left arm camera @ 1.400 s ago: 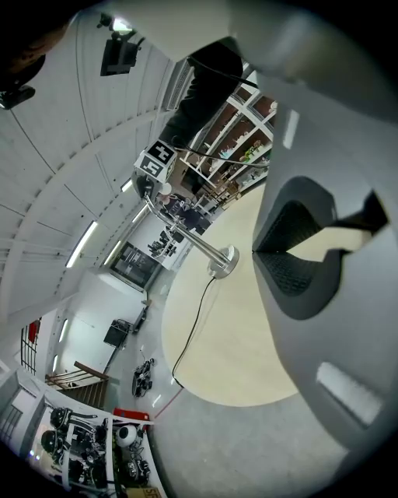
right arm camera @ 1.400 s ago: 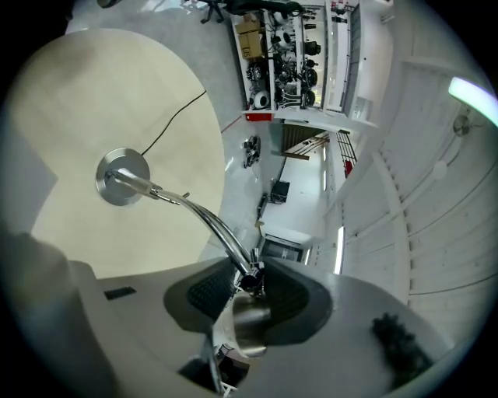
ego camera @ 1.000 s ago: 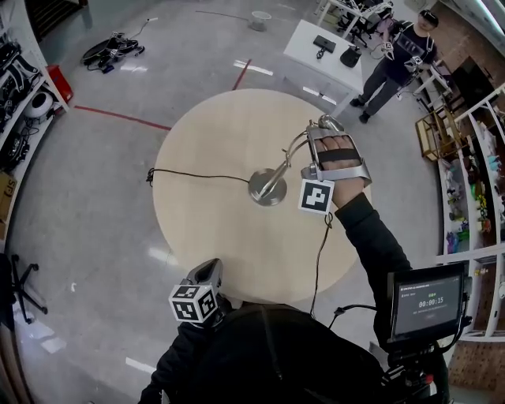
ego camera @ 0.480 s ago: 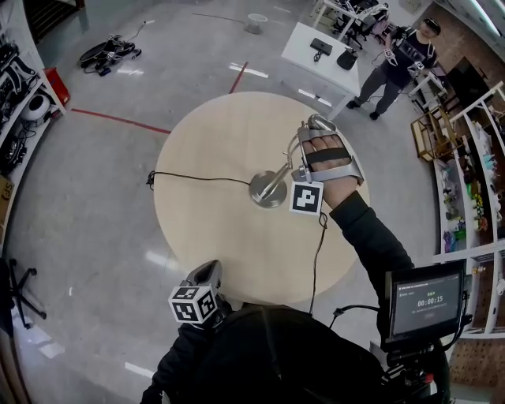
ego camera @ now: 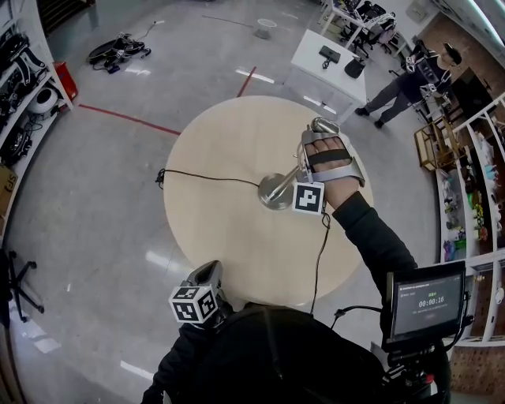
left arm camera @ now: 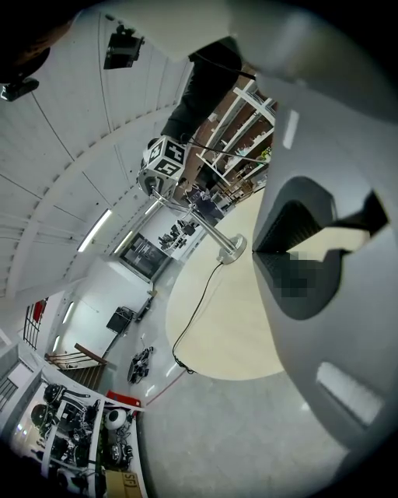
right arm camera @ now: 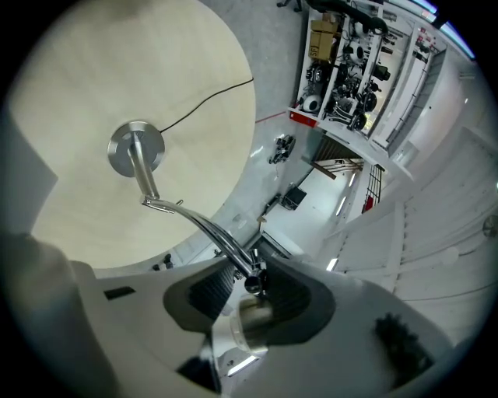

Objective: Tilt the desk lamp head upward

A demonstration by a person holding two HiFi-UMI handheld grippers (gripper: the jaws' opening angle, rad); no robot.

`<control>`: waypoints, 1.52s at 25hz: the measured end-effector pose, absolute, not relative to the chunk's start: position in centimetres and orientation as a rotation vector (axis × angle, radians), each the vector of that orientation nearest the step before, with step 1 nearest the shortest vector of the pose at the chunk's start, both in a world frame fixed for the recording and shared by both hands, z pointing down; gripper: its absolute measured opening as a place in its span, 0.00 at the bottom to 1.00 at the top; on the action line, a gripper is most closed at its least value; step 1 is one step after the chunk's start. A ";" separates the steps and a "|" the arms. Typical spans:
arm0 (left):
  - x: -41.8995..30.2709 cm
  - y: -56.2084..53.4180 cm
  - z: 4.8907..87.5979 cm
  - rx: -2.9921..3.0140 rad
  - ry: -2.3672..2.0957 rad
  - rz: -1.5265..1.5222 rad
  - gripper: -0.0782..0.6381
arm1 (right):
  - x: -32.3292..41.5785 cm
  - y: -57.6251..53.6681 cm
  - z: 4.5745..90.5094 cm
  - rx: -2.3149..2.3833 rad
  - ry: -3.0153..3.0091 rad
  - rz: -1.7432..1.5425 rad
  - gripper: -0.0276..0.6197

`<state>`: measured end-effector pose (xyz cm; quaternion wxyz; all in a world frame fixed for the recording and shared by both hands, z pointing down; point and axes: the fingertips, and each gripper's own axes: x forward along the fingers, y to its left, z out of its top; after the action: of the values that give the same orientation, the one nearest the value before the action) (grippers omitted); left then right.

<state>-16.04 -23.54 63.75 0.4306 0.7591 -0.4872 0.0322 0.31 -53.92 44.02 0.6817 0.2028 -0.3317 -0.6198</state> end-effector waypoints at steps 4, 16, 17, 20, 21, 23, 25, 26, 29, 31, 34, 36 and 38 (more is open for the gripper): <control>-16.7 -23.3 63.4 1.894 -1.222 0.067 0.12 | 0.3 -54.0 44.1 0.465 -0.758 -1.366 0.23; -17.6 -22.9 63.5 1.913 -1.211 0.078 0.12 | -0.2 -52.0 42.8 0.593 -0.838 -1.311 0.25; -17.5 -22.9 63.4 1.918 -1.207 0.081 0.12 | -0.5 -51.3 42.3 0.607 -0.862 -1.314 0.25; -17.6 -22.9 63.3 1.922 -1.206 0.087 0.12 | -2.2 -48.7 41.2 0.668 -1.058 -1.298 0.25; -17.7 -22.8 63.3 1.922 -1.207 0.088 0.12 | -3.2 -47.8 40.7 0.701 -1.158 -1.292 0.25; -17.6 -22.5 62.9 1.927 -1.208 0.085 0.12 | -4.8 -45.9 40.1 0.764 -1.396 -1.231 0.23; -17.8 -22.0 62.3 1.931 -1.220 0.081 0.12 | -6.0 -44.2 40.4 0.806 -1.653 -1.089 0.10; -18.1 -21.8 62.0 1.930 -1.236 0.079 0.12 | -6.5 -43.5 40.8 0.819 -1.771 -1.005 0.06; -19.5 -20.8 61.6 1.900 -1.319 0.064 0.12 | -8.8 -41.5 42.0 0.814 -2.085 -0.764 0.05; -20.7 -19.6 61.6 1.843 -1.409 0.045 0.12 | -11.2 -40.1 42.5 0.756 -2.309 -0.610 0.05; -21.6 -17.1 61.9 1.754 -1.520 0.022 0.12 | -13.2 -38.0 42.6 0.683 -2.603 -0.317 0.05; -21.0 -15.6 61.8 1.719 -1.556 0.011 0.12 | -13.0 -36.7 42.4 0.646 -2.741 -0.107 0.05; -20.1 -14.1 61.6 1.694 -1.590 0.007 0.12 | -12.7 -35.6 42.4 0.599 -2.830 0.040 0.05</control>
<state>-20.05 -14.09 61.56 0.3978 0.6688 -0.6281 0.0026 -12.67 -35.62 42.38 0.1241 0.2053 -0.9707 0.0136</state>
